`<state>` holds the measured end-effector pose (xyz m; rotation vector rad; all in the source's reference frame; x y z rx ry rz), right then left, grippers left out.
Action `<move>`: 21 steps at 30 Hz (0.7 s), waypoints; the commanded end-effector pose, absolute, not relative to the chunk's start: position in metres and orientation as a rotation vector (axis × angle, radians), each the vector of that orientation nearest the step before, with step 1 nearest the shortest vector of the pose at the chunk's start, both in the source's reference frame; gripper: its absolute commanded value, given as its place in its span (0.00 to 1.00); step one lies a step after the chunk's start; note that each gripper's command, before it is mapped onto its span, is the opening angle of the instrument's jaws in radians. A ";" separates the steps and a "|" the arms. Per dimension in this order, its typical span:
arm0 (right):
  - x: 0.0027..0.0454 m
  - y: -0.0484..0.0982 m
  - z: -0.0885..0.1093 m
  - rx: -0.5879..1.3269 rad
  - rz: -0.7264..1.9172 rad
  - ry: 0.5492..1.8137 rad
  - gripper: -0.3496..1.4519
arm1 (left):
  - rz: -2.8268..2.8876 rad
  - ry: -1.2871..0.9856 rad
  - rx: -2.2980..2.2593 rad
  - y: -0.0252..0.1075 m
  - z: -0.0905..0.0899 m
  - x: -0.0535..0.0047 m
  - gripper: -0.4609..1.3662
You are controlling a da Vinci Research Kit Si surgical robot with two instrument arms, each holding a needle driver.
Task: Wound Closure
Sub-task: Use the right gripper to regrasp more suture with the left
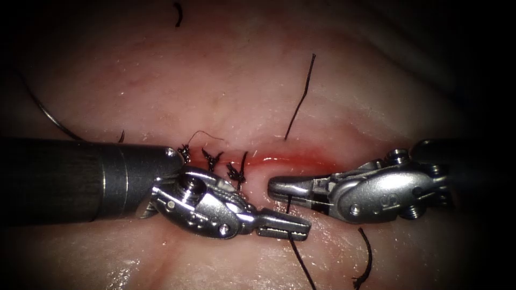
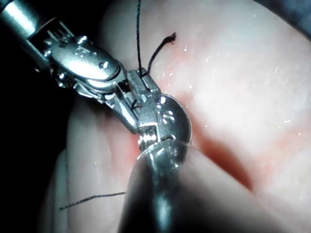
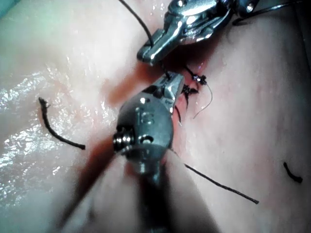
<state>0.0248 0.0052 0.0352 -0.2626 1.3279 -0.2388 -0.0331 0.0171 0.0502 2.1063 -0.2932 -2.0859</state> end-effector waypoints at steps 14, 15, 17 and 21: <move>0.0249 0.005 0.035 -0.283 -0.223 1.327 0.00 | -2.086 -0.284 2.107 0.017 0.050 -0.0332 0.06; 0.0249 0.005 0.035 -0.283 -0.223 1.327 0.00 | -2.086 -0.284 2.107 0.017 0.050 -0.0332 0.06; 0.0249 0.005 0.035 -0.283 -0.223 1.327 0.00 | -2.086 -0.284 2.107 0.017 0.050 -0.0332 0.06; 0.0249 0.005 0.035 -0.282 -0.224 1.328 0.00 | -2.086 -0.284 2.107 0.017 0.050 -0.0332 0.06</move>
